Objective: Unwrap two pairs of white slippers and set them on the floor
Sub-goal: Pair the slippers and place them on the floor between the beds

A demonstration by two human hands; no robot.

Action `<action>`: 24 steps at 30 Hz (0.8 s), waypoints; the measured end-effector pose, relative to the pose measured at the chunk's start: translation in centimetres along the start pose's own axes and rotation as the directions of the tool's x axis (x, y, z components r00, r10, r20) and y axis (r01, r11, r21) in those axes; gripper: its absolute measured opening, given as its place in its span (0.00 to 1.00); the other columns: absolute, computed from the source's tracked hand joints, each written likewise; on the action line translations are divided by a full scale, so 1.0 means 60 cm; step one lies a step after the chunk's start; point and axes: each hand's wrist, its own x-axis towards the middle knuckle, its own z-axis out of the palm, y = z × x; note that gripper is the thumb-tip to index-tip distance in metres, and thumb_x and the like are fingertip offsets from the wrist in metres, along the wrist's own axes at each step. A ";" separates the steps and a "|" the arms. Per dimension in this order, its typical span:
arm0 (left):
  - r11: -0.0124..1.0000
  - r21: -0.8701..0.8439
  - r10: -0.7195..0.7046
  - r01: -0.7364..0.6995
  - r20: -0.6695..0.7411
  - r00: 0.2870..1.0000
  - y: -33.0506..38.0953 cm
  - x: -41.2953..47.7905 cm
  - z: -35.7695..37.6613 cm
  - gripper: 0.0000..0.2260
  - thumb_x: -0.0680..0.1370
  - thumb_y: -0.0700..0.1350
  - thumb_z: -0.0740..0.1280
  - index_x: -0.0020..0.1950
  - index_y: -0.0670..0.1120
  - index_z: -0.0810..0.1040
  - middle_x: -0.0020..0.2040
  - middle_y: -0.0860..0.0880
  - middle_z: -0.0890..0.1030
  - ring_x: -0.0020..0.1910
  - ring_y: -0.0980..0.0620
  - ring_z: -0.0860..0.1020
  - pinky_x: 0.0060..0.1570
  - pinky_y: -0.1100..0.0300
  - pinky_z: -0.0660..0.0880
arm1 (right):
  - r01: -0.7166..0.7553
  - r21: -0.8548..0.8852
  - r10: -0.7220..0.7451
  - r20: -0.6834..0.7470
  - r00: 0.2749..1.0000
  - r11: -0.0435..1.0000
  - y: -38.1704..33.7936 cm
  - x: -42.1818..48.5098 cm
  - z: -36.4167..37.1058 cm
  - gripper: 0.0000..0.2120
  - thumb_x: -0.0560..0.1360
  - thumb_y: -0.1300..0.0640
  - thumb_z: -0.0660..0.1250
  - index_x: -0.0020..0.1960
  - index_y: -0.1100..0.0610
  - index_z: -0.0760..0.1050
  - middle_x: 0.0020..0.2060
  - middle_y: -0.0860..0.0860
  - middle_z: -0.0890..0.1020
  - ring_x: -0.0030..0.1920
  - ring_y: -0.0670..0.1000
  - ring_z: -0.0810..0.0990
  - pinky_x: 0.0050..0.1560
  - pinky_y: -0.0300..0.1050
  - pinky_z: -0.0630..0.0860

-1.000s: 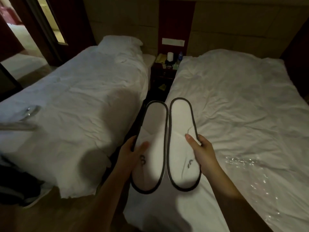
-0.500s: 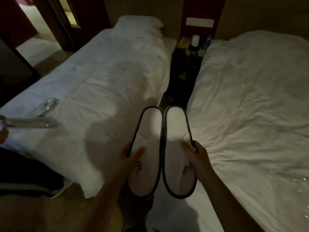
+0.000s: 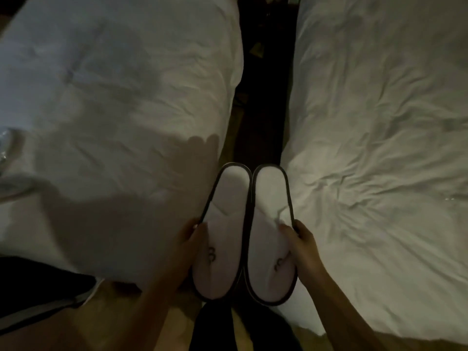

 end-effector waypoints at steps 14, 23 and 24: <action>0.948 0.007 -0.319 0.319 -0.024 0.947 -0.424 0.219 0.067 0.07 0.79 0.45 0.63 0.55 0.45 0.75 0.46 0.39 0.83 0.43 0.42 0.81 0.41 0.52 0.78 | -0.399 0.145 0.400 0.027 0.916 0.905 0.412 0.223 0.123 0.04 0.76 0.59 0.69 0.49 0.52 0.80 0.55 0.61 0.82 0.55 0.63 0.81 0.59 0.66 0.76; 0.913 0.053 -0.400 0.404 -0.069 0.914 -0.629 0.353 0.130 0.06 0.80 0.47 0.61 0.51 0.47 0.75 0.47 0.54 0.82 0.45 0.60 0.79 0.44 0.67 0.72 | -0.472 0.140 0.473 0.024 0.881 0.871 0.619 0.353 0.153 0.20 0.77 0.58 0.67 0.68 0.54 0.73 0.61 0.54 0.80 0.58 0.58 0.80 0.62 0.61 0.75; 0.909 0.057 -0.408 0.412 -0.068 0.910 -0.651 0.369 0.135 0.07 0.80 0.49 0.60 0.48 0.49 0.75 0.41 0.58 0.81 0.38 0.65 0.78 0.39 0.67 0.72 | -0.483 0.134 0.483 0.034 0.875 0.865 0.638 0.368 0.158 0.22 0.77 0.57 0.67 0.70 0.54 0.71 0.62 0.54 0.79 0.57 0.58 0.80 0.60 0.60 0.76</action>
